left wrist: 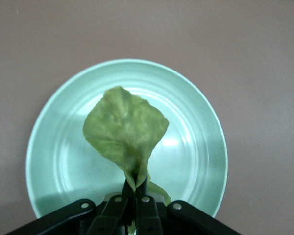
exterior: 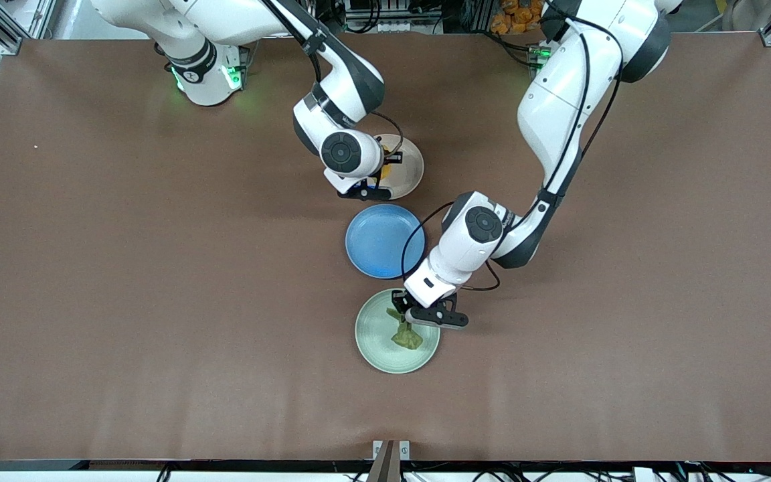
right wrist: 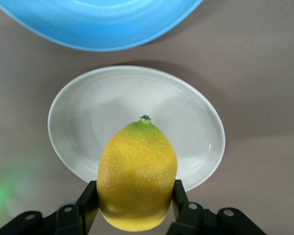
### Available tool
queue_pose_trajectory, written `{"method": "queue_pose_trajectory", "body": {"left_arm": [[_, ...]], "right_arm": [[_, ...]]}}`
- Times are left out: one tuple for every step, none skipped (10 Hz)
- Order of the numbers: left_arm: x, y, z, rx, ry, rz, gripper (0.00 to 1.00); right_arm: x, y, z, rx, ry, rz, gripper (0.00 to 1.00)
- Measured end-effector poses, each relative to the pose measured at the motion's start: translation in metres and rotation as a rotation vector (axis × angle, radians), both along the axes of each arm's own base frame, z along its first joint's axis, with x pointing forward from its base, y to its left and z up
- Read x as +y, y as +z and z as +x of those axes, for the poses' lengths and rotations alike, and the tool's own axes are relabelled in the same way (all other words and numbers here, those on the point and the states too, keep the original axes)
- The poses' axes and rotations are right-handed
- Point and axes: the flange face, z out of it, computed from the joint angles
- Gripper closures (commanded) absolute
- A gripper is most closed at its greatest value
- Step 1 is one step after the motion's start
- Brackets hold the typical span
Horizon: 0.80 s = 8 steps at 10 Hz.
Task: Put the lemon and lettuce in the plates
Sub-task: 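Release the lemon on the beige plate while the left gripper releases lettuce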
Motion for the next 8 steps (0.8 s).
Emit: {"method": "queue_pose_trajectory", "body": {"left_arm": [[-0.003,0.0,-0.002,0.008,0.018,-0.009,0.0],[-0.004,0.002,-0.001,0.006,0.025,-0.011,0.0],[-0.001,0.005,0.004,-0.006,0.032,-0.007,0.0],[0.002,0.011,0.009,-0.023,0.038,-0.005,0.0],[0.006,0.023,0.015,-0.047,0.044,-0.005,0.0],[0.011,0.039,0.022,-0.071,0.053,-0.005,0.0],[0.019,0.058,0.03,-0.086,0.063,0.003,0.0],[0.029,0.077,0.037,-0.091,0.073,0.022,0.0]], "right_arm": [[-0.002,-0.007,0.001,0.008,-0.006,-0.005,0.68],[-0.004,-0.012,0.002,0.015,-0.009,-0.011,0.52],[-0.004,-0.015,0.001,0.019,-0.011,-0.013,0.01],[-0.004,-0.015,0.002,0.018,-0.012,-0.013,0.0],[-0.003,-0.014,0.003,0.016,-0.013,-0.011,0.0],[-0.002,-0.012,0.004,0.014,-0.014,-0.008,0.0],[-0.001,-0.008,0.006,0.01,-0.015,-0.003,0.0],[0.0,-0.002,0.01,0.014,-0.015,0.0,0.0]]}}
